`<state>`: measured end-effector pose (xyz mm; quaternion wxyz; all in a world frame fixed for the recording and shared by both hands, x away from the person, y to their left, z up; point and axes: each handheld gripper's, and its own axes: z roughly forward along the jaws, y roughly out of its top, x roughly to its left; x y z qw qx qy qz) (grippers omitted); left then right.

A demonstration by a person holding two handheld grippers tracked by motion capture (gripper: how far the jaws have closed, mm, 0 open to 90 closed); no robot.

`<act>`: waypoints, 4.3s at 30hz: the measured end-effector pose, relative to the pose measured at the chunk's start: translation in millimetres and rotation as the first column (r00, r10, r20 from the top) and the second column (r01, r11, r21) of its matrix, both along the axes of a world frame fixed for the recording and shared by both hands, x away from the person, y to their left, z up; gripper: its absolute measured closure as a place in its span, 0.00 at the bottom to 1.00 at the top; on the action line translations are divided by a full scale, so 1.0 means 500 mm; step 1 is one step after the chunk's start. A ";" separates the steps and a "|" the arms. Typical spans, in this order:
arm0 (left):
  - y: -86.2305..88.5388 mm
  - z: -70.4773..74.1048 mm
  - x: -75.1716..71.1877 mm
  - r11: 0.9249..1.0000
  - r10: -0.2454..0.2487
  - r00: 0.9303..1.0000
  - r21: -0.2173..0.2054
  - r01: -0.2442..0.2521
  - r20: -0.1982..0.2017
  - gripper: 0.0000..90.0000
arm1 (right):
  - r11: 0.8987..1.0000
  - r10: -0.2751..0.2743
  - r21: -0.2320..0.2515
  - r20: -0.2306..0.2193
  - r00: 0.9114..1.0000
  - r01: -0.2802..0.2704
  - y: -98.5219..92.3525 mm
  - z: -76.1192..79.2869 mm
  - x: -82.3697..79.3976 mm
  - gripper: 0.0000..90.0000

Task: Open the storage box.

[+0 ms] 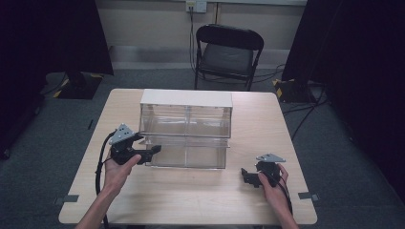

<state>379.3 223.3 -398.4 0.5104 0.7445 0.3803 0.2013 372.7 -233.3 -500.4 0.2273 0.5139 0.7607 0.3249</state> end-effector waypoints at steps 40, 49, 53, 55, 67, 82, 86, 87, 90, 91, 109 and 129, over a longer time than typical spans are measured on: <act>0.005 0.006 0.007 0.999 -0.001 1.000 -0.033 0.000 -0.012 0.25 | 1.000 0.001 0.000 0.000 1.000 -0.001 0.000 0.000 0.000 0.10; 0.005 0.005 0.007 0.999 0.001 1.000 -0.034 -0.001 -0.014 0.24 | 1.000 0.000 0.000 0.000 1.000 0.000 0.000 0.000 0.000 0.10; 0.005 0.005 0.008 0.999 0.002 1.000 -0.038 -0.003 -0.016 0.24 | 1.000 0.001 0.000 0.000 1.000 -0.001 0.000 0.000 0.000 0.10; 0.005 0.006 0.008 0.999 0.001 1.000 -0.038 -0.002 -0.017 0.24 | 1.000 0.001 0.000 0.000 1.000 -0.001 0.000 0.000 0.000 0.10; 0.005 0.006 0.009 0.999 0.002 1.000 -0.039 -0.003 -0.023 0.24 | 1.000 0.001 0.000 0.000 1.000 -0.001 0.000 0.000 0.000 0.10; 0.005 0.006 0.010 0.999 0.001 1.000 -0.045 -0.003 -0.026 0.24 | 1.000 0.001 0.000 0.000 1.000 -0.001 0.000 0.000 0.000 0.10; 0.005 0.006 0.010 0.999 0.002 1.000 -0.046 -0.003 -0.027 0.24 | 1.000 0.000 0.000 0.000 1.000 0.000 0.000 0.000 0.000 0.10; 0.005 0.006 0.010 0.999 0.002 1.000 -0.046 -0.003 -0.027 0.24 | 1.000 0.000 0.000 0.000 1.000 0.000 0.000 0.000 0.000 0.10; 0.004 0.006 0.010 0.999 0.002 1.000 -0.044 -0.003 -0.027 0.23 | 1.000 0.001 0.000 0.000 1.000 -0.001 0.000 0.000 0.000 0.10; 0.004 0.006 0.010 0.999 0.002 1.000 -0.045 -0.003 -0.027 0.23 | 1.000 0.001 0.000 0.000 1.000 -0.001 0.000 0.000 0.000 0.10; 0.004 0.006 0.009 0.999 0.003 1.000 -0.039 -0.004 -0.025 0.24 | 1.000 0.001 0.000 0.000 1.000 -0.001 0.000 0.000 0.000 0.10; 0.003 0.005 0.008 0.999 0.012 0.999 -0.037 -0.013 -0.030 0.24 | 1.000 0.001 0.000 0.000 1.000 -0.001 0.000 0.000 0.000 0.10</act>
